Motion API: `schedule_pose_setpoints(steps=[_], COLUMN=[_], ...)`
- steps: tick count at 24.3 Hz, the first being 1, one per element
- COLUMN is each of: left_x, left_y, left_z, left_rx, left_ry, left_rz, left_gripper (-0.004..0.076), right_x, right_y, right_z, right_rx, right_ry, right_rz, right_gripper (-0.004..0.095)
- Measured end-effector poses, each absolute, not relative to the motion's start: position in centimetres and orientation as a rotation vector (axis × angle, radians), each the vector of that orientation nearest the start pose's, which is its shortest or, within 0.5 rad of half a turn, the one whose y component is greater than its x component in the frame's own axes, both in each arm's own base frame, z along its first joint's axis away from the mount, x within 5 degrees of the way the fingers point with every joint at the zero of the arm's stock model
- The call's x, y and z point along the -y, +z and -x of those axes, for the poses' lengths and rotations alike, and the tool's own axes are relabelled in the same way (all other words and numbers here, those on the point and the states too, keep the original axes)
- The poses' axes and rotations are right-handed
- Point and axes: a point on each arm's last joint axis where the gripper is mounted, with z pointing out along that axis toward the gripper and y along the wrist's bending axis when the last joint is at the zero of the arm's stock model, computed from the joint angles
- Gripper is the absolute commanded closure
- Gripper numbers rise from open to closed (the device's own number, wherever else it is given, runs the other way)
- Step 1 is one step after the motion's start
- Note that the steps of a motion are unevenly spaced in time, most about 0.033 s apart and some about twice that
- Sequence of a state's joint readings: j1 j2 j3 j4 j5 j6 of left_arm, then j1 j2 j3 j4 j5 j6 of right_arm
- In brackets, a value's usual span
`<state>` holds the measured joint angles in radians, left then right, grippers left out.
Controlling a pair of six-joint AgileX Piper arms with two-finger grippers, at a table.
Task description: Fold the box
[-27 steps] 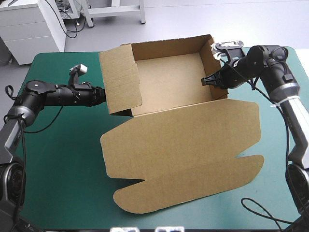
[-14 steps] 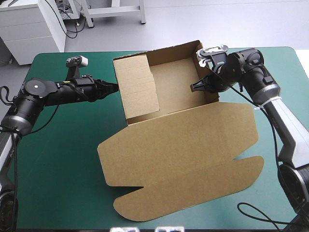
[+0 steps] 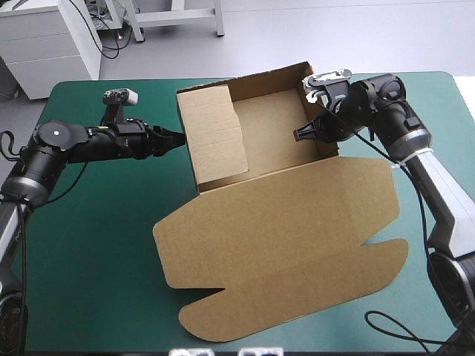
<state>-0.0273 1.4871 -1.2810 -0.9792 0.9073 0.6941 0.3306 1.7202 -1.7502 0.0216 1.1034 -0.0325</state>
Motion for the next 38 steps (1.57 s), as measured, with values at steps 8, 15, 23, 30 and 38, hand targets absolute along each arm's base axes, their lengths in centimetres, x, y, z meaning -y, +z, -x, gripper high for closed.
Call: schedule_pose_setpoints(steps=[8,15,23,30,38], left_x=[7.2,7.4,7.1,9.3,13.5], left_y=[37.7,38.1,37.2,38.1,37.5], left_z=[-31.5,-31.3,-31.1,-30.6,-30.0], left_rx=[-2.185,-2.198,-2.313,-2.414,-2.468], left_ry=[-0.972,-0.999,-0.921,-0.780,-0.565], left_rz=[-0.243,-0.253,-0.231,-0.212,-0.065], left_gripper=[0.0263,0.0263,0.0261,0.0253,0.0254], right_x=[-12.1,-12.2,-12.3,-12.3,-12.2], right_y=[37.1,37.0,37.0,37.0,37.0], right_z=[-35.5,-35.4,-35.4,-35.4,-35.4], right_rx=[-2.538,-2.548,-2.549,-2.548,-2.553], right_ry=[0.096,0.099,0.112,0.111,0.102], right_rz=[0.464,0.469,0.469,0.472,0.470], right_gripper=[0.0916,0.0916,0.0916,0.0916,0.0915])
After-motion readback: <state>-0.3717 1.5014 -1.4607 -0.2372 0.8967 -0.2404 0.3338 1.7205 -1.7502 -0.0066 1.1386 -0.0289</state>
